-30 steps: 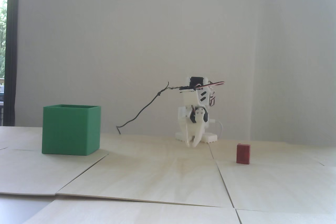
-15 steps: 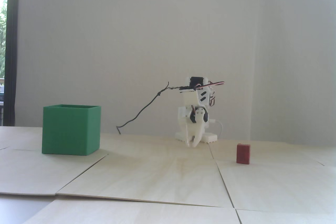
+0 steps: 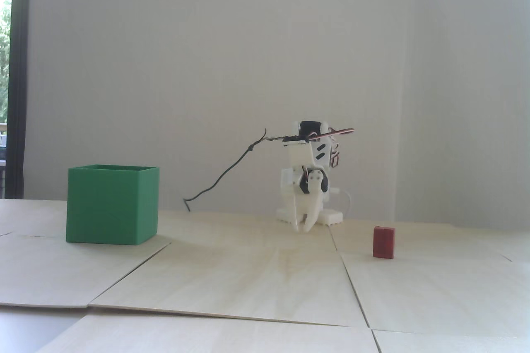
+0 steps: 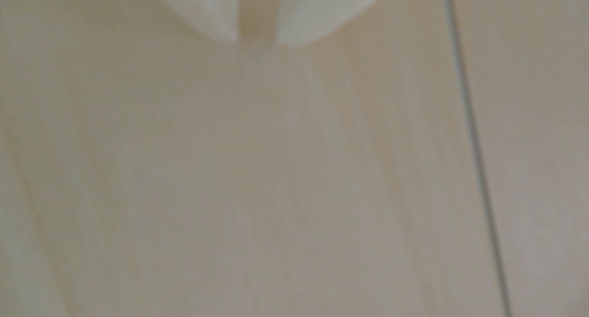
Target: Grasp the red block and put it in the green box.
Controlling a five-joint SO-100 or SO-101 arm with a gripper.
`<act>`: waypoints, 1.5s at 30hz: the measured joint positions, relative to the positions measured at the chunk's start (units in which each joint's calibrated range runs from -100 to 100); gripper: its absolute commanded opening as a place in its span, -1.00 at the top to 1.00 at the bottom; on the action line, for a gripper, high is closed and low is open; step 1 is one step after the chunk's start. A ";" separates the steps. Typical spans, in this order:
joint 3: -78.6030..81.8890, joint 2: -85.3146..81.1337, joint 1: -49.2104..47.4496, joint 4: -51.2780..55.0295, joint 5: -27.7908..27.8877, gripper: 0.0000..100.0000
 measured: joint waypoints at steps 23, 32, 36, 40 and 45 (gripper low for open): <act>-4.57 3.15 -8.10 -4.66 0.00 0.95; -34.38 28.56 -7.80 -4.66 -2.26 0.87; -51.12 45.75 -3.90 -4.66 -2.93 0.69; -67.41 63.51 1.22 -4.66 -2.98 0.65; -84.06 78.46 5.12 -5.32 -3.03 0.65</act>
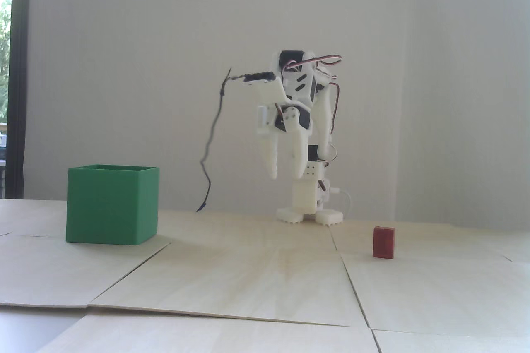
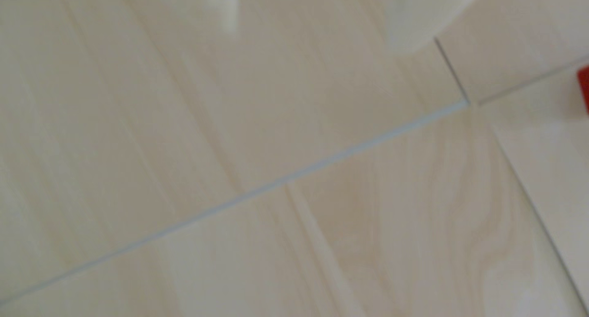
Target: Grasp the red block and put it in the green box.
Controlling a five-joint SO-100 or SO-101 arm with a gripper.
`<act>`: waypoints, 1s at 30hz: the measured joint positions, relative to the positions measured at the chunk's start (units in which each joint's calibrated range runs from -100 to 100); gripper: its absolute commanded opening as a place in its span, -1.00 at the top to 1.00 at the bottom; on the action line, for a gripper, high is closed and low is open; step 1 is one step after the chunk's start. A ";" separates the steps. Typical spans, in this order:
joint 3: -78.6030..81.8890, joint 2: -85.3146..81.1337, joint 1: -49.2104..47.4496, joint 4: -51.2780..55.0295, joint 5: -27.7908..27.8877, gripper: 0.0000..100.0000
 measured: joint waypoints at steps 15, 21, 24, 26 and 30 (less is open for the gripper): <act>-15.31 7.89 -13.53 6.91 0.00 0.65; -12.18 3.40 -22.09 8.40 -0.77 0.65; -12.35 3.07 -24.23 8.40 -2.57 0.65; -13.79 3.32 -24.76 8.49 -3.19 0.65; -21.31 10.21 -24.76 9.82 -3.54 0.65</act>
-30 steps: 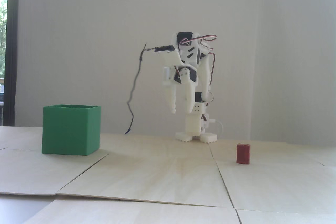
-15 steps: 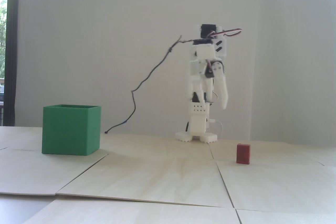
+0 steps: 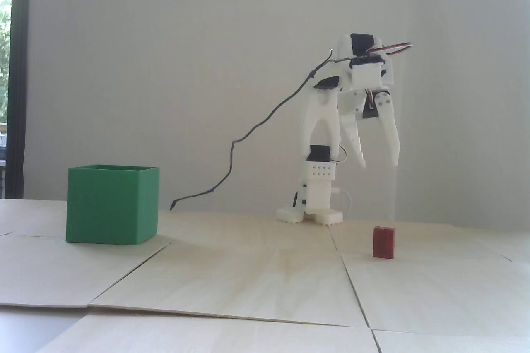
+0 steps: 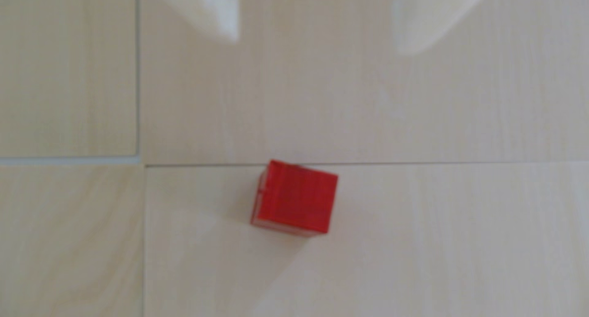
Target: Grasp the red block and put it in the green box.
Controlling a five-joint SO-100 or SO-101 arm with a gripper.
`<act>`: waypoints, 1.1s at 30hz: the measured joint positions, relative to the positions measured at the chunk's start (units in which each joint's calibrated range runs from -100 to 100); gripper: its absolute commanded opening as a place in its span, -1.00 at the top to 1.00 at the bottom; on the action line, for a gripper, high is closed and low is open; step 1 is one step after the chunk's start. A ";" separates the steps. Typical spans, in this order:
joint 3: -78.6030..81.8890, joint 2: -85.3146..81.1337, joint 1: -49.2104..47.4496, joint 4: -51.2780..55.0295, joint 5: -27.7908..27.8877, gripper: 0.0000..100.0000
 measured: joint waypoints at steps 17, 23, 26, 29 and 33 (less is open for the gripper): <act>-21.93 21.09 1.53 5.66 0.00 0.65; -24.17 24.74 2.67 5.66 0.00 0.65; -24.26 25.74 3.21 5.66 0.00 0.64; -24.26 26.98 3.44 5.66 0.00 0.64; -24.26 28.56 3.36 5.66 0.00 0.64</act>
